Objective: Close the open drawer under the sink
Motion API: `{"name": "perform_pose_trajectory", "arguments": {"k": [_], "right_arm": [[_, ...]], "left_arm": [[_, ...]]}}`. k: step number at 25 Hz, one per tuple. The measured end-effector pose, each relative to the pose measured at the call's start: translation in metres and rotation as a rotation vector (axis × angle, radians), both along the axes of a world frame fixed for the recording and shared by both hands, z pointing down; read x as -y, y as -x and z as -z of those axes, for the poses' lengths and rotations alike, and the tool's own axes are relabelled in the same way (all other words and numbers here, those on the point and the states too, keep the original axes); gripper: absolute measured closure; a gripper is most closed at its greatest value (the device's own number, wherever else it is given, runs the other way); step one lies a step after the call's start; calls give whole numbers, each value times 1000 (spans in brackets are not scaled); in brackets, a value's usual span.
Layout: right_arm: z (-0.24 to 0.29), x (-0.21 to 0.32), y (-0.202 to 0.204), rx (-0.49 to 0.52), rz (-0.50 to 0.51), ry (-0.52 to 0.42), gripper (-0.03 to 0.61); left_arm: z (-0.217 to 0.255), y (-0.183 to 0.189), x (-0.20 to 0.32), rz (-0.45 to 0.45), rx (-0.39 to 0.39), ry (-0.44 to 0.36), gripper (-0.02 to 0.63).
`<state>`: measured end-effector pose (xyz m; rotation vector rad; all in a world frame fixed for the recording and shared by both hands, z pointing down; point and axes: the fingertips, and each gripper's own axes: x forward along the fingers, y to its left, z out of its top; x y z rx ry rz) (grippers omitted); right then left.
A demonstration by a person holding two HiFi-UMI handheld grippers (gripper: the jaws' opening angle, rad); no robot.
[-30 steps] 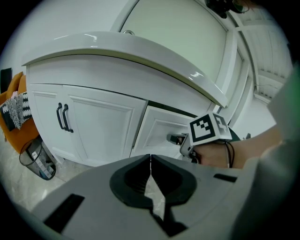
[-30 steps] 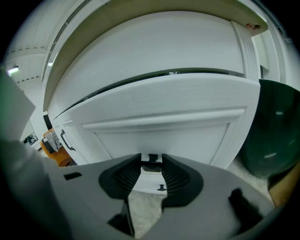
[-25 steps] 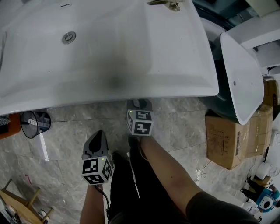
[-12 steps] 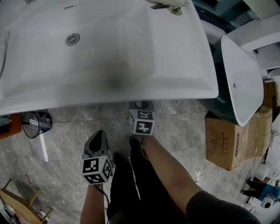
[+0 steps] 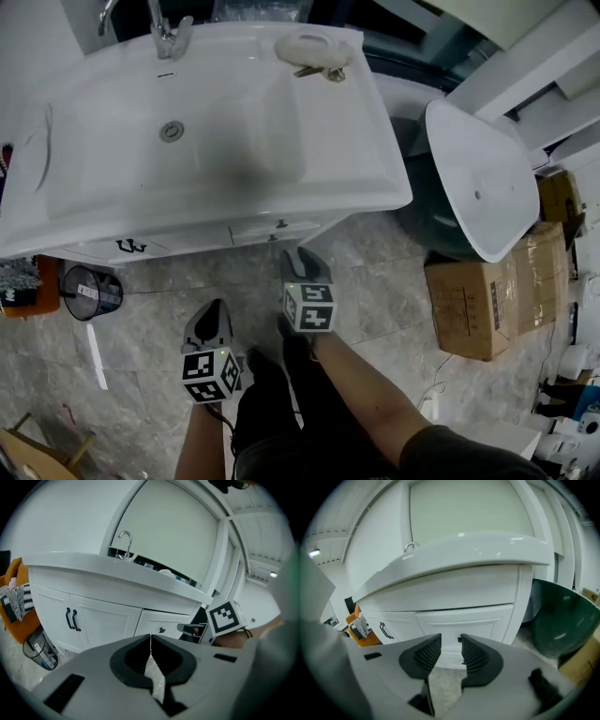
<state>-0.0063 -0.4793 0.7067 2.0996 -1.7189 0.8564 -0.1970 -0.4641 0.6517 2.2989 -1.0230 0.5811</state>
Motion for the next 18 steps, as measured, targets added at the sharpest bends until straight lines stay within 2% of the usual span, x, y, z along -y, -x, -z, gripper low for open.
{"name": "perform_pose_trajectory", "arguments": {"k": [4, 9, 13, 18], "right_arm": [[59, -30, 18, 23, 5, -57, 437], [126, -72, 39, 24, 121, -121, 439], [168, -119, 28, 16, 152, -164, 443], [187, -163, -6, 8, 214, -205, 486]], "left_arm": [[36, 13, -24, -27, -16, -6, 598], [89, 16, -54, -48, -52, -39, 598], [131, 5, -85, -75, -55, -92, 598], [155, -27, -124, -7, -60, -146, 598]]}}
